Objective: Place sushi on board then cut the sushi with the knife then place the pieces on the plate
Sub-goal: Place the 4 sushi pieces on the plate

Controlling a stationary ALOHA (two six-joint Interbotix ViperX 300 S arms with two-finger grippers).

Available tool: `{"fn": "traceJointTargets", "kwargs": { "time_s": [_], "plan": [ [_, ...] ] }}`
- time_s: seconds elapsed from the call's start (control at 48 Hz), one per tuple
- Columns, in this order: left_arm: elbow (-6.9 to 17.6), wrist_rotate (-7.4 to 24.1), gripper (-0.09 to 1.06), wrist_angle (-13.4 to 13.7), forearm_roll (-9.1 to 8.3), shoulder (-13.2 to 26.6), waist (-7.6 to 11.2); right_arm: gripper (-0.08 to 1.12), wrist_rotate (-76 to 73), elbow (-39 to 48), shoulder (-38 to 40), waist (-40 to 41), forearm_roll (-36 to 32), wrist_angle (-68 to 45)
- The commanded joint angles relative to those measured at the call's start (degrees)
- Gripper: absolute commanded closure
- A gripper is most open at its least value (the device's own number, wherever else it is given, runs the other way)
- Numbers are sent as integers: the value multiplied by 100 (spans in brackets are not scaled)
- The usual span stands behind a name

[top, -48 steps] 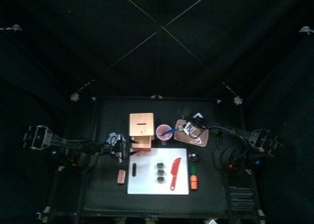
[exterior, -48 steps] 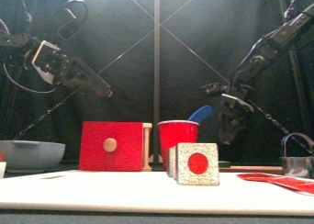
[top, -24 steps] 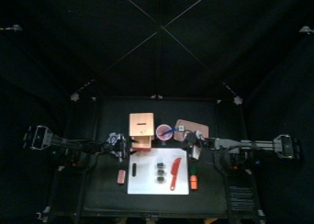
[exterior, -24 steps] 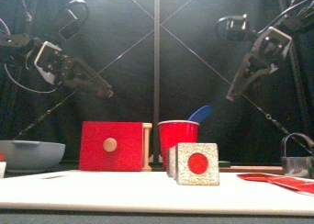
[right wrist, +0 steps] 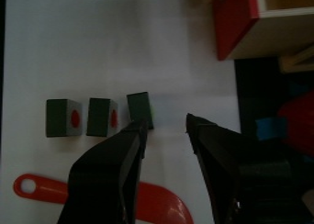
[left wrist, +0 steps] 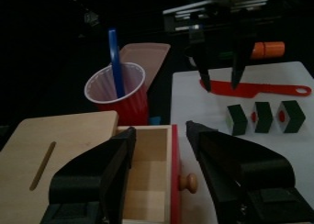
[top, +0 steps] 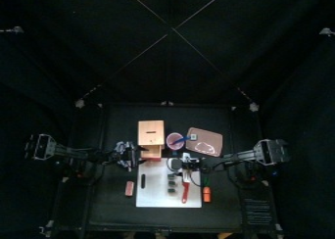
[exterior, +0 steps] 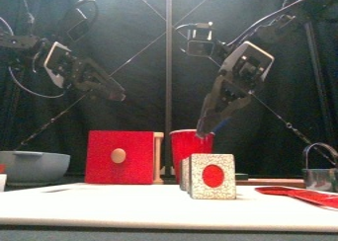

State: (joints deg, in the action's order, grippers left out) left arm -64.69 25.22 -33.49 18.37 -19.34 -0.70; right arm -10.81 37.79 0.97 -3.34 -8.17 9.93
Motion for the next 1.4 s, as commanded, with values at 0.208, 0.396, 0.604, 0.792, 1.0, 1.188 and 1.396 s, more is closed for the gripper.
{"fn": "traceJointTargets", "kwargs": {
  "time_s": [0.208,0.396,0.604,0.792,1.0,1.188,1.396],
  "plan": [
    [18,0,12,-26,-62,-26,-26,27,-44,-527,-475,-202,26,-18],
    [-26,0,12,-26,-70,-26,-26,27,-44,-554,-624,-167,35,9],
    [-35,0,12,-26,-70,-26,-26,27,-26,-562,-738,-149,0,18],
    [-35,-9,12,-26,-62,-35,-18,29,9,-589,-861,-149,-26,44],
    [-53,-9,12,-26,-53,-35,-9,38,-18,-624,-809,-141,-35,220],
    [-53,-9,12,-26,-53,-44,-9,45,-79,-606,-580,-141,-44,615],
    [-62,-9,12,-26,-53,-35,-18,45,-105,-334,519,62,-44,2162]
  ]
}}
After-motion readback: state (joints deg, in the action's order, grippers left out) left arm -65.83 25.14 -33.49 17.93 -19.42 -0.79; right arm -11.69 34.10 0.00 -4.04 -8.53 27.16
